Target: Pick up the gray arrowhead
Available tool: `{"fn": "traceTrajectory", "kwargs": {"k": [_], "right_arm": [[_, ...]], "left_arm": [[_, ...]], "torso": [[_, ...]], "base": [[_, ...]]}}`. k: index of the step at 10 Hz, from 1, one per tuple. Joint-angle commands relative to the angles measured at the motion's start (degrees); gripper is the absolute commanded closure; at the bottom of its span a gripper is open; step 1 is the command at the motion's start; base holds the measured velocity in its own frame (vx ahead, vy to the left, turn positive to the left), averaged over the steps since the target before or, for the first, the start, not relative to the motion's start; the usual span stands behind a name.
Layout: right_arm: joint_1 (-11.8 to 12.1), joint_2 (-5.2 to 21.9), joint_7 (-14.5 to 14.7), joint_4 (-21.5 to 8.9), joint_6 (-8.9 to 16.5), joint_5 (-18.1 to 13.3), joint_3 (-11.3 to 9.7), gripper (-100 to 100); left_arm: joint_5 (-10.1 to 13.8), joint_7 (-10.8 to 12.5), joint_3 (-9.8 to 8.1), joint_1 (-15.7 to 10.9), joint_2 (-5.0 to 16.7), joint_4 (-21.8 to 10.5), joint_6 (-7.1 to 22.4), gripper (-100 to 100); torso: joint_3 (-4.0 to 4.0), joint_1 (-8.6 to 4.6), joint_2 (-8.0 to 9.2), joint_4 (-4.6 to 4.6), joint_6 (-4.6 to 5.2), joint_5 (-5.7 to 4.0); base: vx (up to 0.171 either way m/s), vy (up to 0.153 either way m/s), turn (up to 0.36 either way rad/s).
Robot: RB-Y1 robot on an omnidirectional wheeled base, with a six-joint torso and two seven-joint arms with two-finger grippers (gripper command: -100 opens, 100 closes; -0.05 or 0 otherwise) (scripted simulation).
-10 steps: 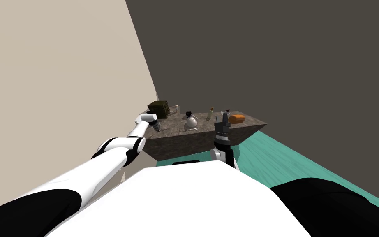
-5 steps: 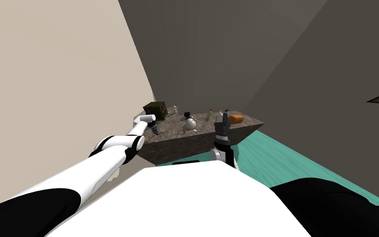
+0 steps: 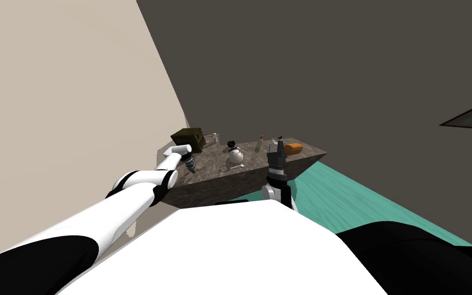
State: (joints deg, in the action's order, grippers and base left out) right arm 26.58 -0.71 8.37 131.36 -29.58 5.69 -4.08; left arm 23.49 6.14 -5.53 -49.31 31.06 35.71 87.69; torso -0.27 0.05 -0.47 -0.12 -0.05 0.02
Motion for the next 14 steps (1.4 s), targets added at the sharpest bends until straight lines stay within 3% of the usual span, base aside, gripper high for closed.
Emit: {"fn": "traceTrajectory", "kwargs": {"k": [1, 3, 4, 5, 7, 8, 9, 13, 14], "right_arm": [[0.0, 0.0, 0.0, 0.0, 0.0, 0.0, 0.0, 0], [0.0, 0.0, 0.0, 0.0, 0.0, 0.0, 0.0, 0], [0.0, 0.0, 0.0, 0.0, 0.0, 0.0, 0.0, 0], [0.0, 0.0, 0.0, 0.0, 0.0, 0.0, 0.0, 0], [0.0, 0.0, 0.0, 0.0, 0.0, 0.0, 0.0, 0], [0.0, 0.0, 0.0, 0.0, 0.0, 0.0, 0.0, 0], [0.0, 0.0, 0.0, 0.0, 0.0, 0.0, 0.0, 0], [0.0, 0.0, 0.0, 0.0, 0.0, 0.0, 0.0, 0], [0.0, 0.0, 0.0, 0.0, 0.0, 0.0, 0.0, 0]], "left_arm": [[0.3, 0.1, -0.02, -0.2, 0.3, -1.7, 0.5, -100], [0.2, 0.2, -0.01, -0.3, 0.3, -1.4, 0.8, -100], [0.2, 0.2, 0.0, -0.4, 0.3, -1.6, 0.7, 0], [-0.4, -2.4, -2.84, 0.6, 2.8, -4.4, -1.1, -100], [-0.4, -2.4, -2.84, 0.6, 2.8, -4.4, -1.1, -100], [-0.7, -3.6, -4.26, 1.2, 4.0, -6.0, -2.0, -100], [-0.7, -3.6, -4.26, 1.2, 4.0, -5.8, -2.0, -100], [-1.8, -8.7, -9.94, 3.2, 9.0, -11.9, -5.7, -100], [-1.8, -8.7, -9.94, 3.2, 9.0, -11.9, -5.7, -100]], "torso": [[0.0, 0.0, 0.0, 0.0, 0.0, 0.0], [0.16, -0.07, 0.3, 0.06, -0.02, -0.01], [0.24, -0.09, 0.42, 0.09, -0.01, -0.02], [0.27, -0.09, 0.47, 0.11, -0.01, -0.02], [0.34, -0.24, 0.58, 0.14, 0.0, -0.05], [0.3, -0.24, 0.51, 0.13, -0.01, -0.06], [0.31, -0.22, 0.54, 0.12, 0.0, -0.05], [0.34, -0.29, 0.59, 0.14, 0.01, -0.07], [0.34, -0.31, 0.58, 0.14, 0.0, -0.07]], "base": [[0.097, 0.018, -0.038], [0.011, -0.001, 0.009], [0.0, 0.0, 0.0], [-0.029, -0.025, -0.168], [-0.009, -0.043, -0.09], [-0.007, -0.039, -0.079], [-0.001, -0.023, -0.035], [-0.017, -0.048, -0.163], [0.009, -0.041, -0.017]]}}
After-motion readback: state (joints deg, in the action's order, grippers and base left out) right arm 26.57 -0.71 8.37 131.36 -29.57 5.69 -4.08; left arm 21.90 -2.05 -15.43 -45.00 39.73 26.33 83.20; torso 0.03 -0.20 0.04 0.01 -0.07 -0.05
